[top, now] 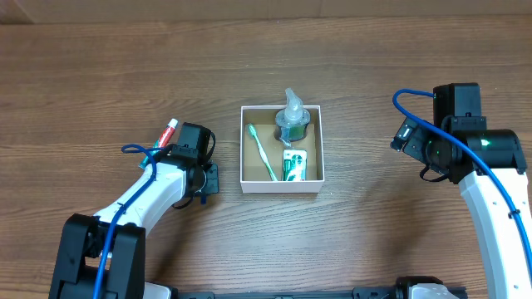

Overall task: Pack container
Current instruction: 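Move the left gripper to the blue razor and grasp it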

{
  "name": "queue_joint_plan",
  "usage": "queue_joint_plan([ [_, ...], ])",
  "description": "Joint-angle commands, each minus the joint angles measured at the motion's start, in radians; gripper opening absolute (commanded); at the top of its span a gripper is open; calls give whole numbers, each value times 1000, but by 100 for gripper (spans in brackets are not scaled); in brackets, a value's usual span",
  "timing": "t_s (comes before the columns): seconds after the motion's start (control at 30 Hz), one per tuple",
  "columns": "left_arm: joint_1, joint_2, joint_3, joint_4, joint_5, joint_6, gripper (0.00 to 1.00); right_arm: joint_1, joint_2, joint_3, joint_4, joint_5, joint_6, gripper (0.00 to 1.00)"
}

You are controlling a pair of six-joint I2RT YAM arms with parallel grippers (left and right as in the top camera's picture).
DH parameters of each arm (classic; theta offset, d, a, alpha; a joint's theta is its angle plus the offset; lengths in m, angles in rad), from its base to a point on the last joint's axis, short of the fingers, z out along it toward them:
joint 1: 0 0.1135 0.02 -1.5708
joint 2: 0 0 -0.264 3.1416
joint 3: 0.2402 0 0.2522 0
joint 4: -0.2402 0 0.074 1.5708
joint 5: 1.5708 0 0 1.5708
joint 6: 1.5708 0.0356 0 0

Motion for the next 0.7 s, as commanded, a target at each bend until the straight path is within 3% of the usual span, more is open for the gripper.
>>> queue_joint_plan([
  [0.0, 6, 9, -10, -1, -6, 5, 33, -4, -8, 21, 5, 11, -2, 100],
  [0.03, 6, 9, -10, -1, -6, 5, 37, -4, -8, 21, 5, 11, -2, 100],
  [0.27, 6, 9, -12, 16, -6, 4, 34, -4, -8, 21, 5, 10, -2, 100],
  [0.5, 6, 10, -35, 26, -19, 4, 38, -4, -8, 21, 5, 11, -2, 100],
  [0.6, 6, 10, -35, 26, -24, 4, 36, -4, -8, 21, 5, 11, -2, 100],
  [0.67, 6, 10, -35, 26, -25, 4, 27, -4, -8, 21, 5, 11, -2, 100],
])
